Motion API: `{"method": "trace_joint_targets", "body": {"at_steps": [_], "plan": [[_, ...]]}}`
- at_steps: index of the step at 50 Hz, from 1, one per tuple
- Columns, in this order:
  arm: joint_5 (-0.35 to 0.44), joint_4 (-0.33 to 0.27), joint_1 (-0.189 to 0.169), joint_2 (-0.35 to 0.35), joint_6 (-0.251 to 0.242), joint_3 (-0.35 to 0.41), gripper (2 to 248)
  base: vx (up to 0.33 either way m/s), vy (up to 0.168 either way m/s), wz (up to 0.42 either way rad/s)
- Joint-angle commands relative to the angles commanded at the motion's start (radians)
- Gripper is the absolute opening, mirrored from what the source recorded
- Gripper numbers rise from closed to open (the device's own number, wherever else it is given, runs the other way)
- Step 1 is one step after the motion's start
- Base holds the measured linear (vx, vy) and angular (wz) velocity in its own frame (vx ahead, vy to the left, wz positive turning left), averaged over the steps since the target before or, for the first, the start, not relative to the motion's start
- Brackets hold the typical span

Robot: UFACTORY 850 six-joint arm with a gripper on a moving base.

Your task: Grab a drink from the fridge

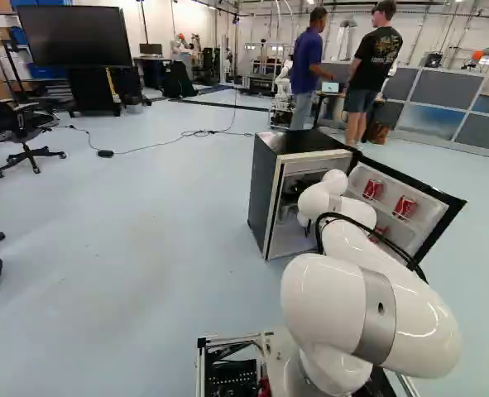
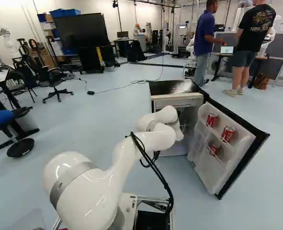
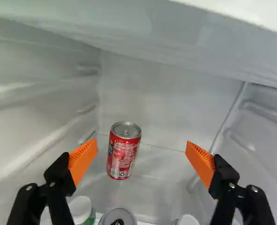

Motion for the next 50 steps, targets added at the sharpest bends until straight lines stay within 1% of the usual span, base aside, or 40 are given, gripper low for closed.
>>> {"method": "trace_joint_targets", "body": {"at_steps": [11, 16, 25, 50], "plan": [[0.000, 0.000, 0.000, 0.000, 0.115, 0.000, 247, 0.000, 0.000, 0.000], [0.000, 0.000, 0.000, 0.000, 0.143, 0.000, 247, 0.000, 0.000, 0.000], [0.000, 0.000, 0.000, 0.000, 0.155, 0.000, 247, 0.000, 0.000, 0.000], [0.000, 0.000, 0.016, 0.018, 0.156, 0.030, 247, 0.000, 0.000, 0.000]]}}
